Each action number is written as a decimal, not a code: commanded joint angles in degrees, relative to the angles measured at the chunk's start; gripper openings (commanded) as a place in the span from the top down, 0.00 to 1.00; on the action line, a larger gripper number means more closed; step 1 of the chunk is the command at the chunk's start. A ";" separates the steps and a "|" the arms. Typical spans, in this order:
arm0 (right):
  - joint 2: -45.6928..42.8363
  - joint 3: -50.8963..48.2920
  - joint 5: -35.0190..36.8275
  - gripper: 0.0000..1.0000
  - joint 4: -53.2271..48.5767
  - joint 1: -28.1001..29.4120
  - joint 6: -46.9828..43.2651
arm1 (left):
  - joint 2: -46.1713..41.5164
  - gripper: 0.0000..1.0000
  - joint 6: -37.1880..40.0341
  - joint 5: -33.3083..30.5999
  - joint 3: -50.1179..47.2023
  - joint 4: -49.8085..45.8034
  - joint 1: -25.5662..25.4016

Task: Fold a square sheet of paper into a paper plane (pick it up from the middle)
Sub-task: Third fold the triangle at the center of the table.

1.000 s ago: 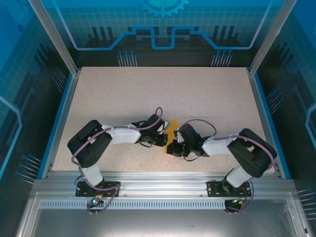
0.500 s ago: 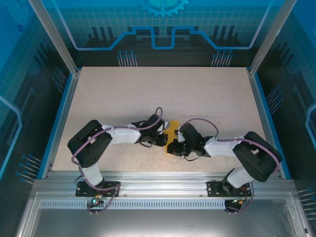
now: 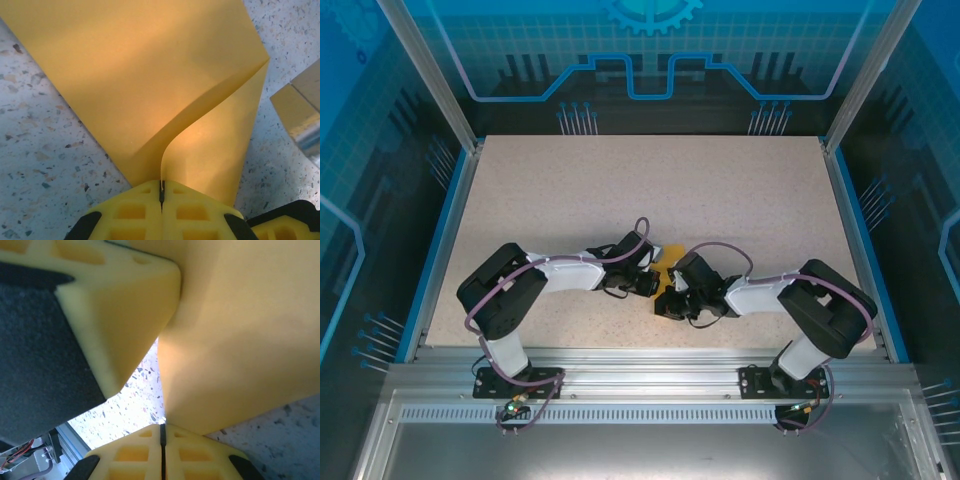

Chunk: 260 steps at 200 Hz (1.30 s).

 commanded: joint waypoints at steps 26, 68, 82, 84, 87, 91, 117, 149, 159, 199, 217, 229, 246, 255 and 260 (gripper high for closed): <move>-7.37 1.76 3.95 0.93 -9.50 -2.53 -2.71 | 0.70 0.96 -0.33 1.20 -0.79 -1.40 0.42; -5.72 2.23 -1.13 0.92 -5.86 -7.51 -3.94 | 0.74 0.96 -0.45 1.22 -0.67 -1.38 0.37; -3.58 3.13 -3.42 0.92 -4.48 -7.62 -4.37 | 0.85 0.96 -0.53 1.31 -0.62 -1.20 0.35; -3.29 3.29 -3.64 0.92 -4.37 -7.62 -4.48 | 0.92 0.96 -0.54 1.31 -0.62 -1.22 0.40; -2.91 3.45 -3.93 0.92 -4.23 -7.62 -4.51 | 0.94 0.96 -0.54 1.31 -0.57 -1.22 0.38; -2.29 3.64 -4.15 0.92 -4.15 -7.62 -4.58 | 1.07 0.96 -0.54 1.27 -0.45 -1.22 0.42; 0.60 2.80 -2.25 0.92 -4.81 -7.67 -4.93 | 0.95 0.96 -0.45 1.44 -0.36 -1.57 0.37; 3.54 1.79 -2.59 0.92 -4.58 -7.98 -5.18 | 0.95 0.95 -0.28 1.36 -0.53 -1.77 0.42; 2.77 2.24 -2.63 0.92 -5.18 -8.05 -5.54 | 0.98 0.96 -0.28 1.39 -0.57 -1.81 0.35; -2.81 5.31 -0.34 0.91 -11.19 -10.24 -8.45 | 0.93 0.96 -0.10 1.31 -0.62 -2.26 0.37; -1.73 5.42 -2.52 0.92 -9.80 -12.48 -8.57 | 0.92 0.96 -0.22 1.30 -0.57 -2.18 0.34; -0.38 5.68 -4.25 0.92 -8.14 -13.05 -8.80 | 1.03 0.96 -0.28 1.39 -0.30 -2.14 0.36; 1.73 6.56 -4.48 0.92 -8.62 -13.54 -9.45 | 1.42 0.95 -0.26 1.54 0.07 -2.14 0.39; 2.65 6.61 -3.64 0.92 -9.09 -13.67 -9.75 | 1.55 0.95 -0.19 1.57 0.24 -2.08 0.36; 3.09 6.65 -2.86 0.92 -9.74 -13.85 -10.02 | 1.61 0.95 -0.16 1.57 0.33 -2.13 0.41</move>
